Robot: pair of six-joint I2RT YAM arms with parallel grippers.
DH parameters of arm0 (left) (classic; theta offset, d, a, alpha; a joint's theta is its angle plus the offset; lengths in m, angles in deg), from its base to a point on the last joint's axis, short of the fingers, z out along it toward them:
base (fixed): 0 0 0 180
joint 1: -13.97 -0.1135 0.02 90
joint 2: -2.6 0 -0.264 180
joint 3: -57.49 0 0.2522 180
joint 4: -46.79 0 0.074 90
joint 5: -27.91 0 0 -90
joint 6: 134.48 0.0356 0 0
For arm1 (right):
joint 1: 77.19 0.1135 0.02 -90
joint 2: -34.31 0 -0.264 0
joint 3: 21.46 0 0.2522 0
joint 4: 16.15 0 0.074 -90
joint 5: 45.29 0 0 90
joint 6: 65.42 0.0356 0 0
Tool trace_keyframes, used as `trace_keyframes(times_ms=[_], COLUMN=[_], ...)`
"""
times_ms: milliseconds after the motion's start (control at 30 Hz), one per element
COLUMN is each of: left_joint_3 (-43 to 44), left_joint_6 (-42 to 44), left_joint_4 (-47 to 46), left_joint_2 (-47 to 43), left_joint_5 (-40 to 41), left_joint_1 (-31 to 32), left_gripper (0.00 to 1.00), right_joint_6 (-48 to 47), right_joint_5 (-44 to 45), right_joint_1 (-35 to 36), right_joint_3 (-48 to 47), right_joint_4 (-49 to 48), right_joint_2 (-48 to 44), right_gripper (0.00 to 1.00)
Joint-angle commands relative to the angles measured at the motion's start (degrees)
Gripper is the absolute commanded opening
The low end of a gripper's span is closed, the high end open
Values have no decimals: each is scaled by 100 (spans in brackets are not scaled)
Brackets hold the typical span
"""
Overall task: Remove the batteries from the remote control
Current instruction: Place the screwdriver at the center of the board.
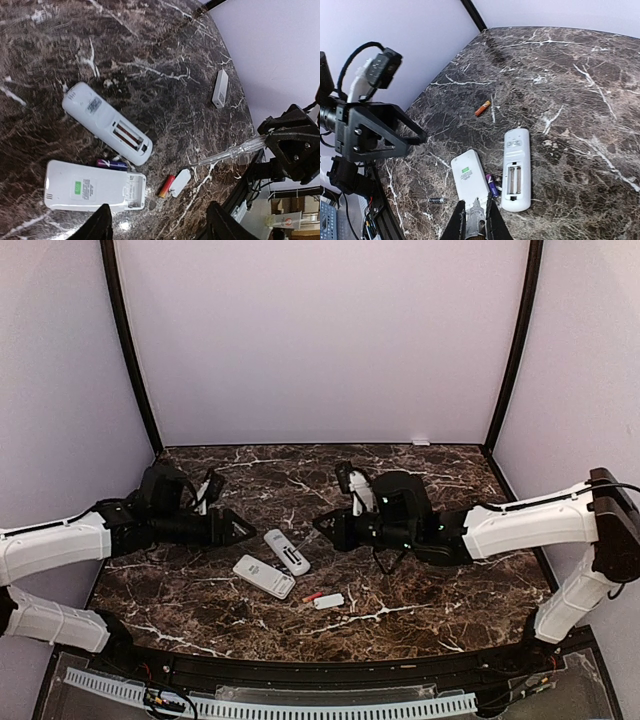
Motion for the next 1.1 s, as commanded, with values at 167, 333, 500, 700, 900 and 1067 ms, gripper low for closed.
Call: trace_keyframes(times_ms=[167, 333, 500, 700, 900, 1067], left_joint_3=[1276, 1656, 1610, 1485, 1267, 1222], left_joint_6=[1774, 2029, 2093, 2381, 2345, 2321], left_joint_4=[1952, 1962, 1617, 1450, 1370, 1357], left_joint_2=[-532, -559, -646, -874, -1109, -1146], left_joint_5=[172, -397, -340, 235, 307, 317], left_joint_1=[-1446, -2644, -3251, -3314, -3320, -3320], left_gripper=[75, 78, 78, 78, 78, 78], right_joint_6=[530, 772, 916, 859, 950, 1108], right_joint_5=[-616, -1011, -1737, -2090, -1790, -1760], right_joint_1=[-948, -1281, -1551, -1586, -1648, -1691], right_joint_3=[371, 418, 250, -270, -623, -635], right_joint_4=[686, 735, 709, 1094, 1712, 1778], right_joint_2=[-103, 106, 553, 1046, 1447, 1552], right_gripper=[0, 0, 0, 0, 15, 40])
